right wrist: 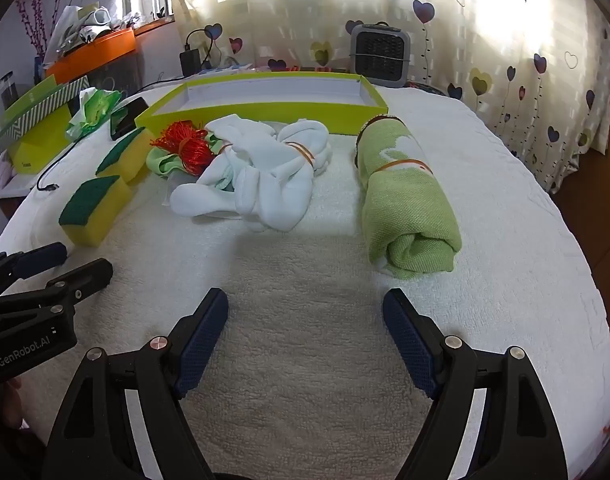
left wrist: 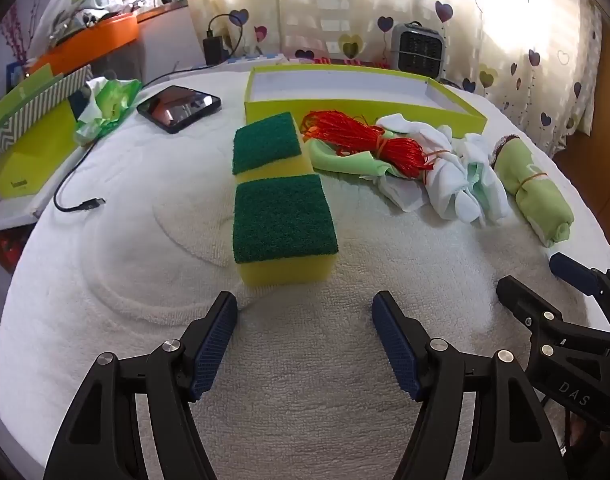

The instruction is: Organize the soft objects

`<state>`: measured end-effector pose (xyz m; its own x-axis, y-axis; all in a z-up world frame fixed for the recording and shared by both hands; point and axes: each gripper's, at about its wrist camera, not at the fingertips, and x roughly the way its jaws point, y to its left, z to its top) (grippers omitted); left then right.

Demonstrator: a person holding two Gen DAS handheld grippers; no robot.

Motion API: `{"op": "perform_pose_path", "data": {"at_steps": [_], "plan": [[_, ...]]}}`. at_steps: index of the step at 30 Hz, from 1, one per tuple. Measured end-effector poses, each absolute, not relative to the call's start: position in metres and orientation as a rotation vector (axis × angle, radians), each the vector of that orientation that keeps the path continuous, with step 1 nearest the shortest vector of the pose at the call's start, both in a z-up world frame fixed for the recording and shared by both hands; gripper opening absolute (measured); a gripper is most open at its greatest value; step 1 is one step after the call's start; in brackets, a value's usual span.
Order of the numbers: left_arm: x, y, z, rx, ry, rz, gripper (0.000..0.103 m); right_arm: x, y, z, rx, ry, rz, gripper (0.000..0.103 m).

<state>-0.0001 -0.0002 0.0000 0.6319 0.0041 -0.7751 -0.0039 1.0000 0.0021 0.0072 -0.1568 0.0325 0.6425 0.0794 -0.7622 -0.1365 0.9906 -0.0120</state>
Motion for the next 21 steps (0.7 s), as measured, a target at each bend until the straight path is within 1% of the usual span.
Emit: {"op": "perform_pose_path", "data": {"at_steps": [21], "plan": [[-0.0014, 0.0000, 0.0025, -0.003, 0.873, 0.001, 0.070, 0.0068, -0.1565, 0.0321, -0.072, 0.860, 0.122, 0.080]]}}
